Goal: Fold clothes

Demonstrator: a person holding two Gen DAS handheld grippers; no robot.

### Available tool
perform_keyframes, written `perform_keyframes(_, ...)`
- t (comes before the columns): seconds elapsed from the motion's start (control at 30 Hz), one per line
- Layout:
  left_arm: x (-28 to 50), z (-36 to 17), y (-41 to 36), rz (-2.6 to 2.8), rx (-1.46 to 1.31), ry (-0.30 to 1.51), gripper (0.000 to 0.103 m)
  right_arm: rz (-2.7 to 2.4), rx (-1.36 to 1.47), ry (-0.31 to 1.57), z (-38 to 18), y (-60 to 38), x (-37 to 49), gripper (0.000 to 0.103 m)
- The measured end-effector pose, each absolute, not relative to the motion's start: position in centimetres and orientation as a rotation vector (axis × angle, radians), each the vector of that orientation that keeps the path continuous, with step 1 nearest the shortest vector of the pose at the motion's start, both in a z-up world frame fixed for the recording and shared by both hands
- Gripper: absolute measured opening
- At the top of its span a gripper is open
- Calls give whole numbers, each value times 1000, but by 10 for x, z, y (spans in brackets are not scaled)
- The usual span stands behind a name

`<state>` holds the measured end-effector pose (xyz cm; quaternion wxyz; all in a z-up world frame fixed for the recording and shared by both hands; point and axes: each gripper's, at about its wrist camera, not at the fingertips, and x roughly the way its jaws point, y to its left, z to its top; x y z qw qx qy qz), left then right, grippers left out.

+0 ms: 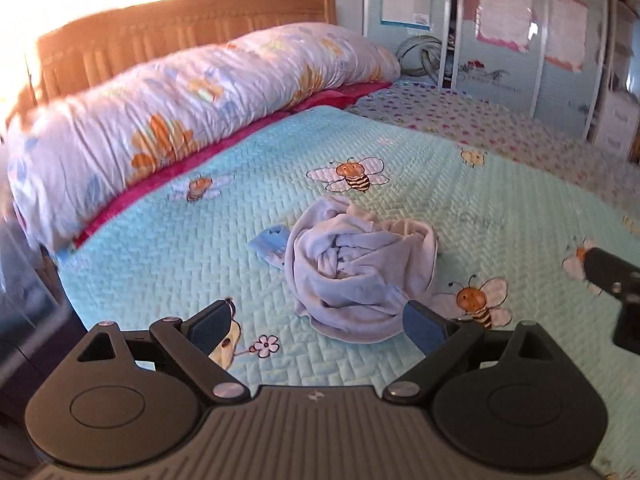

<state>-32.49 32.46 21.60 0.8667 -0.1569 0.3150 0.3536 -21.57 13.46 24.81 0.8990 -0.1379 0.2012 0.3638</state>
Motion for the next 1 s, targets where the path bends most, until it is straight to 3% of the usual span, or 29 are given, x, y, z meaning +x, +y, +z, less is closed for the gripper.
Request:
perform_keyframes(0.5,-344,162,359,806,-476,758,96,826,-240,912,174,183,-198,101)
perform_keyframes(0.67,-350,170,353,813,-449,659,96,942,23,714,224,150,-202,101)
perform_keyframes(0.87,-345,156,352,705,-540,666,96,958,164,1149,154,140,-183,101)
perform_keyframes(1.0,-336,142,353,725,-561,756,96,827,180,1220,138,129,-168,101)
